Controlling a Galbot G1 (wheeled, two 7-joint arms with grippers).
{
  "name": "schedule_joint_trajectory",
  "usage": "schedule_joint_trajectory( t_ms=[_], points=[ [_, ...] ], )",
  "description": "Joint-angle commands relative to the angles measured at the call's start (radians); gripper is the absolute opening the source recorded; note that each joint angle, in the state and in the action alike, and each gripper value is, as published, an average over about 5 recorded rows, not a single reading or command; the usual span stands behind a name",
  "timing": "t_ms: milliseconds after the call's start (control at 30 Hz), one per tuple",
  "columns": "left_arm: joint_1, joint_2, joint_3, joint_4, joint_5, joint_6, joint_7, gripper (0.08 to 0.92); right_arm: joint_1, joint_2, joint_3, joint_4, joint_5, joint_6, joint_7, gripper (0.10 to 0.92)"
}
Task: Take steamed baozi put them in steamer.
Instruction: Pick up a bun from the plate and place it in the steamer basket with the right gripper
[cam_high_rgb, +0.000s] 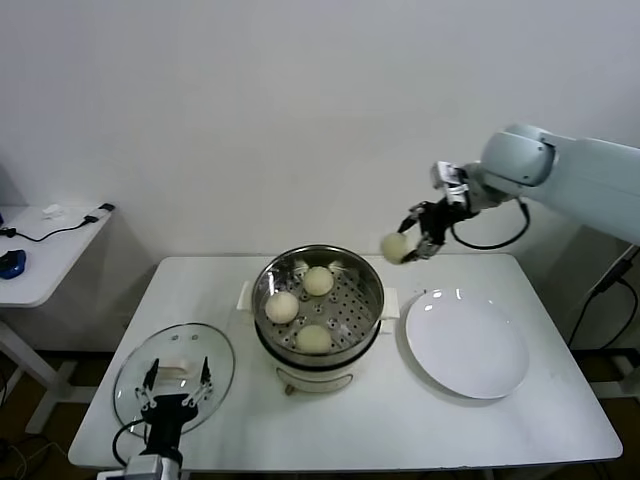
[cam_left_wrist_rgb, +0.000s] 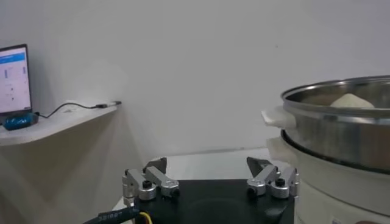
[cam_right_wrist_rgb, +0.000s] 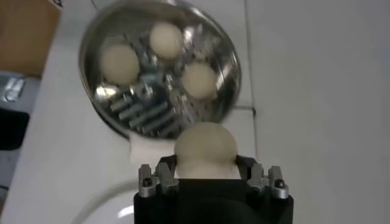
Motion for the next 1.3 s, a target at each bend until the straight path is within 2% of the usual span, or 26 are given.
schedule_joint_trajectory(
  t_ms=[33,300,600,1067,1200,1300],
  points=[
    [0.004,0.000,0.005,-0.005,0.001,0.000,0.000,0.823,0.059,0.159,-0.080,0.157,0.220,-0.137,0.160,0.662],
    [0.016,-0.001,-0.003,-0.016,0.000,-0.001,-0.004,0.823,-0.129,0.225,-0.050,0.041,0.178,-0.185,0.250,0.662],
    [0.020,0.001,-0.015,-0.004,0.002,-0.004,-0.005,0.823,-0.244,0.232,-0.022,-0.049,0.084,-0.189,0.253,0.662],
    [0.006,0.005,-0.023,0.008,-0.002,-0.003,-0.004,0.823,-0.272,0.228,-0.016,-0.080,0.033,-0.184,0.241,0.665],
    [0.003,0.006,-0.023,0.011,-0.003,-0.002,-0.004,0.823,-0.276,0.229,-0.018,-0.077,0.034,-0.189,0.244,0.698],
    [0.001,0.006,-0.024,0.010,-0.004,-0.001,-0.004,0.823,-0.276,0.231,-0.013,-0.076,0.033,-0.189,0.244,0.759]
  ],
)
